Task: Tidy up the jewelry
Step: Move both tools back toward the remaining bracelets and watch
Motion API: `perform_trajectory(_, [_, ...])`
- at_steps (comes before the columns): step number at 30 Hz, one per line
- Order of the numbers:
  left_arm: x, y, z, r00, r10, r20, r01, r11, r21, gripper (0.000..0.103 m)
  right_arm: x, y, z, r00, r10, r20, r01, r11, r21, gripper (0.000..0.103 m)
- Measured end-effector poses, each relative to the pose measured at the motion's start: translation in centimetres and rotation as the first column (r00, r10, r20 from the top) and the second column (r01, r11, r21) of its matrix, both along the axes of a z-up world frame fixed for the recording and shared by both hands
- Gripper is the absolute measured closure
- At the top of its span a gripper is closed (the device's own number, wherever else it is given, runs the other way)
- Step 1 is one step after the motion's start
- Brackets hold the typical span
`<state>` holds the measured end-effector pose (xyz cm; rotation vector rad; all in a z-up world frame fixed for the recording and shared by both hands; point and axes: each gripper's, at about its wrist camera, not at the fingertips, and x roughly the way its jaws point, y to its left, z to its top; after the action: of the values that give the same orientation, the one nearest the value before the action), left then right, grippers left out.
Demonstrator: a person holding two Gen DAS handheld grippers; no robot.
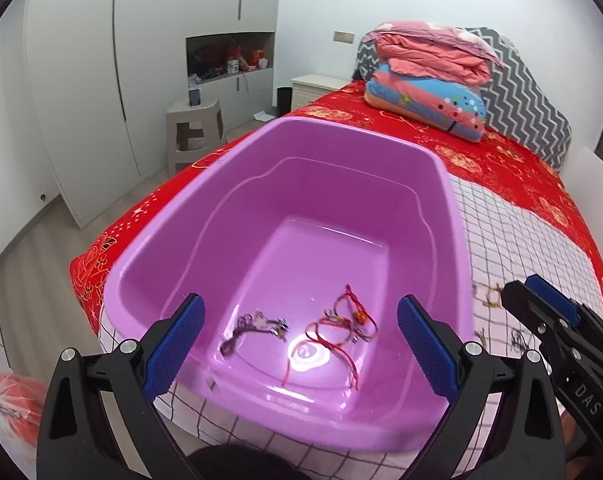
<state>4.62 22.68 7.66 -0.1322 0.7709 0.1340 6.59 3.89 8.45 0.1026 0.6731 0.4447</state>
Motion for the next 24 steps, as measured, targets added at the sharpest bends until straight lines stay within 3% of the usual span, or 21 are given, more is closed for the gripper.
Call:
perform_trajectory(12, [-4.7,-5.7,1.1,0.993,-0.102,0.058,0.101,0.995,0.015,0.007,-5.2,-5.8,-1.9,0.998,-0.067,-0.003,0.067,0.998,0.009,0.053])
perform_trajectory(24, [-6.9,-12.6,-1.1,0.970,-0.242,0.007,0.242,0.970,-0.024,0.006,-10.1,-16.5,-6.1,0.971,-0.232,-0.057,0.231,0.973,-0.025,0.051])
